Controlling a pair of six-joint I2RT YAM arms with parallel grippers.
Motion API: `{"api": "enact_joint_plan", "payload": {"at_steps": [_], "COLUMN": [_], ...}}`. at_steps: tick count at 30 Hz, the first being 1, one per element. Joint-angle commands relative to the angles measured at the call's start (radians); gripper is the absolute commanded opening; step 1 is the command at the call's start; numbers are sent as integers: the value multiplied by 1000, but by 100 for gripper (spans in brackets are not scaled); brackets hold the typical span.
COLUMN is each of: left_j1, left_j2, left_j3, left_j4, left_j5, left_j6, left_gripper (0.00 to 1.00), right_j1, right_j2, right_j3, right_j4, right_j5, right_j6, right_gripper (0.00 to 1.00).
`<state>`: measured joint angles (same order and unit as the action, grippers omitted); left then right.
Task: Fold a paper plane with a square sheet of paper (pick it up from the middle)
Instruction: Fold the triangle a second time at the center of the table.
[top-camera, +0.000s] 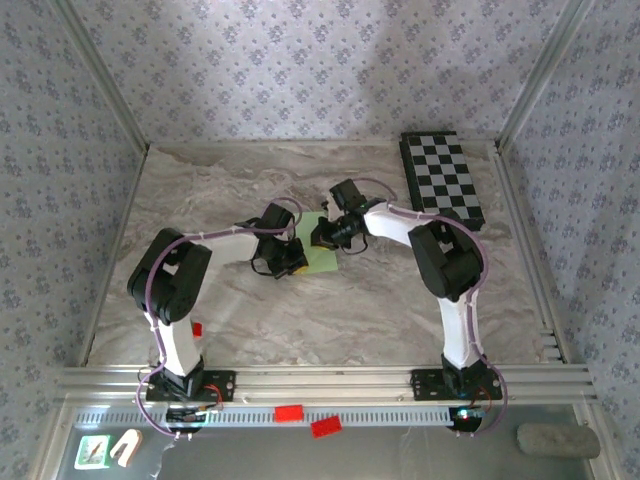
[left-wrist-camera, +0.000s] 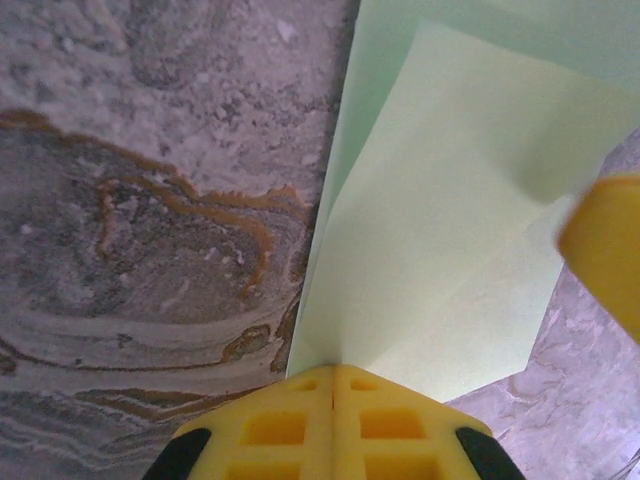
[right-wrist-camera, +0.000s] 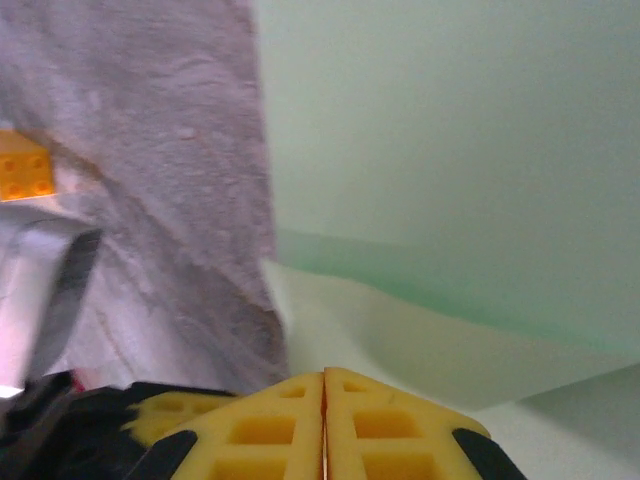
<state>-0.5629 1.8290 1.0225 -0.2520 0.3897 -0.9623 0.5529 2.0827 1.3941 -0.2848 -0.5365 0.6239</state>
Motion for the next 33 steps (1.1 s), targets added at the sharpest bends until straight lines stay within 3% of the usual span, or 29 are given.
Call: {"api": "enact_joint_plan", "payload": {"at_steps": [1, 7, 17, 33], "left_j1": [-4, 1, 11, -25], "left_j2": [-2, -19, 89, 46], "left_j3": [25, 65, 132, 64], "left_j4": [-42, -7, -34, -278], "left_j5": [45, 58, 63, 41], "left_j6": [36, 76, 90, 223], "left_gripper": [6, 10, 10, 7], "right_j1": [-13, -20, -19, -19], "right_j2": [47, 70, 78, 109], "right_j3": [30, 25, 14, 12], "right_j4": [-63, -96, -97, -124], "right_j5": [27, 42, 35, 81], "right_j6": [-21, -51, -52, -21], "right_gripper": [8, 8, 8, 8]}}
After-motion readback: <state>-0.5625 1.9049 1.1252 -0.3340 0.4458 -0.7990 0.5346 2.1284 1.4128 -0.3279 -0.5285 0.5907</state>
